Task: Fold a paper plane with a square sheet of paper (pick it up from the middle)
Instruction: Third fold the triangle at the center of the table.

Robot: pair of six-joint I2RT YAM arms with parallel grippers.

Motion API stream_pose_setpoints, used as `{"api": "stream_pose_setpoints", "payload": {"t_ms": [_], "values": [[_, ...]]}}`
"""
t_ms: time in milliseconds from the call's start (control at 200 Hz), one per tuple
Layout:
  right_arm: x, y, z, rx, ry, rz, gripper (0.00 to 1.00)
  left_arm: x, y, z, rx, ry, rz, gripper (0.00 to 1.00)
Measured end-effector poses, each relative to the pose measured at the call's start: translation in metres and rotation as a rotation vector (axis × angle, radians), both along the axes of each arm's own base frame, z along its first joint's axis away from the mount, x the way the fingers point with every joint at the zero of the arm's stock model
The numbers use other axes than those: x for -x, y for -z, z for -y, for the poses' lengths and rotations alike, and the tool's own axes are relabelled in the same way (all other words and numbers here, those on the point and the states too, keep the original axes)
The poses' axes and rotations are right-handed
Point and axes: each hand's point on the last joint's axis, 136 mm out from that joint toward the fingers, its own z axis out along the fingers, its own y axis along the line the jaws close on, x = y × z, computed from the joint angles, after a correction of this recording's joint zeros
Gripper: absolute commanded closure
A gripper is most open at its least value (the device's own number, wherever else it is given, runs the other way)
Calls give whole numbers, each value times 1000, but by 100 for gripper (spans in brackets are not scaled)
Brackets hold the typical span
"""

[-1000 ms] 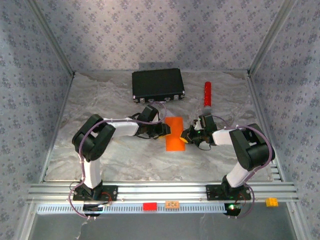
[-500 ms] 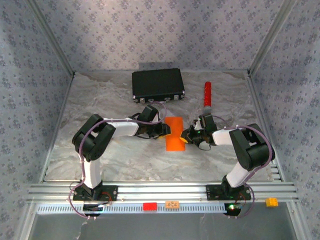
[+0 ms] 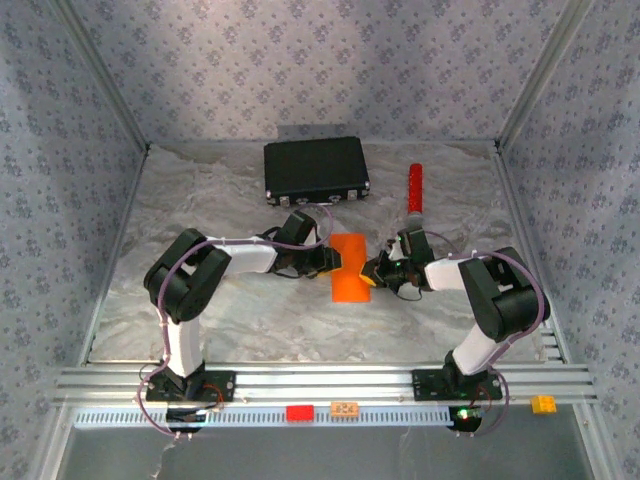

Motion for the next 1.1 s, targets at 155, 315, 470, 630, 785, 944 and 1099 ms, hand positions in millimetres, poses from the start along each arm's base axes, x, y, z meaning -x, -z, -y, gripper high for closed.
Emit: {"api": "stream_pose_setpoints", "payload": {"t_ms": [155,315,470,630,785,944,1099], "values": [[0,0,0,0,0,0,90,0,0,0,1,0,1,60],[0,0,0,0,0,0,90,0,0,0,5,0,6,60],[0,0,0,0,0,0,90,0,-1,1,11,1,13,60],[0,0,0,0,0,0,90,-3,-4,4,29,3,34,59],[0,0,0,0,0,0,90,-4,-5,5,38,3,45,59],[0,0,0,0,0,0,90,-3,-3,4,39,3,46,58],[0,0,0,0,0,2,90,-3,-4,4,52,3,61,58]]}}
